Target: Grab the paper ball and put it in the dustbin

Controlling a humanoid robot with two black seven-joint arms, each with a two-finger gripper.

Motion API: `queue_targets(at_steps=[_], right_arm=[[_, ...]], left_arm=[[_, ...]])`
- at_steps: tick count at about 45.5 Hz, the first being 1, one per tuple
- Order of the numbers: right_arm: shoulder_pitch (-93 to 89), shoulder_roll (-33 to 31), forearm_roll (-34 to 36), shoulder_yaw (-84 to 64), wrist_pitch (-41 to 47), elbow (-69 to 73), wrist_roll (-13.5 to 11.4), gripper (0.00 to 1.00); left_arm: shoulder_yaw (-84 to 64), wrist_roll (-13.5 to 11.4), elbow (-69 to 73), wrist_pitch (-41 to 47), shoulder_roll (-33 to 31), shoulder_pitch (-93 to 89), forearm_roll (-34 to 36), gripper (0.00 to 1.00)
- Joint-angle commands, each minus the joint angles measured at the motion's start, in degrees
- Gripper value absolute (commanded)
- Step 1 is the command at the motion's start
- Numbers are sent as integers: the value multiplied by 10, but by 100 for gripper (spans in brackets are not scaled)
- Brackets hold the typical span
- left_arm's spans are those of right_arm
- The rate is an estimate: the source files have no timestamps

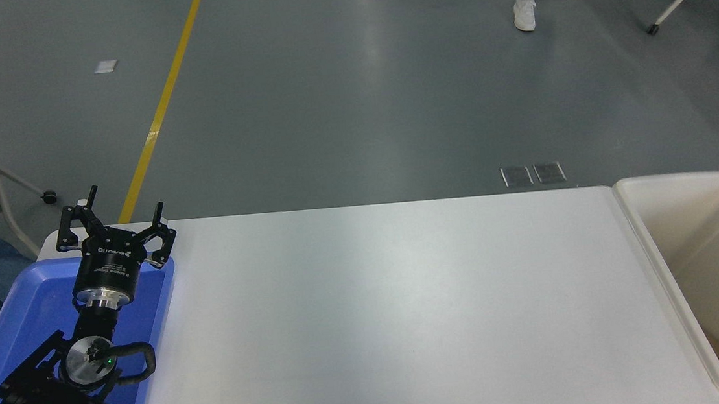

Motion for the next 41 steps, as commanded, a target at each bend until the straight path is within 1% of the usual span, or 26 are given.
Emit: queue_targets(at_steps=[1,2,4,5,6,7,9,10,36,41], right_arm=[[-107,58,10,41,-59,-68,-1,0],[-111,62,12,41,-63,-73,0,0],[-117,70,16,41,-69,-78,0,9],[-118,72,17,41,-72,-78,0,15],[-120,74,18,41,-74,-78,1,24],[-121,75,18,41,-74,-78,1,44],[-122,75,18,41,-75,-76,1,88],[-121,76,18,41,-74,-74,1,100],[-96,71,16,35,-69,-69,3,100],[-72,69,16,35,-69,-47,3,100]], left_arm=[[0,0,0,0,0,0,0,100],[0,0,0,0,0,0,0,100],[0,1,0,0,0,0,0,100],[0,1,0,0,0,0,0,100],[0,0,0,0,0,0,0,100],[0,0,0,0,0,0,0,100],[0,0,0,0,0,0,0,100],[0,0,0,0,0,0,0,100],[0,1,0,0,0,0,0,100],[0,1,0,0,0,0,0,100]])
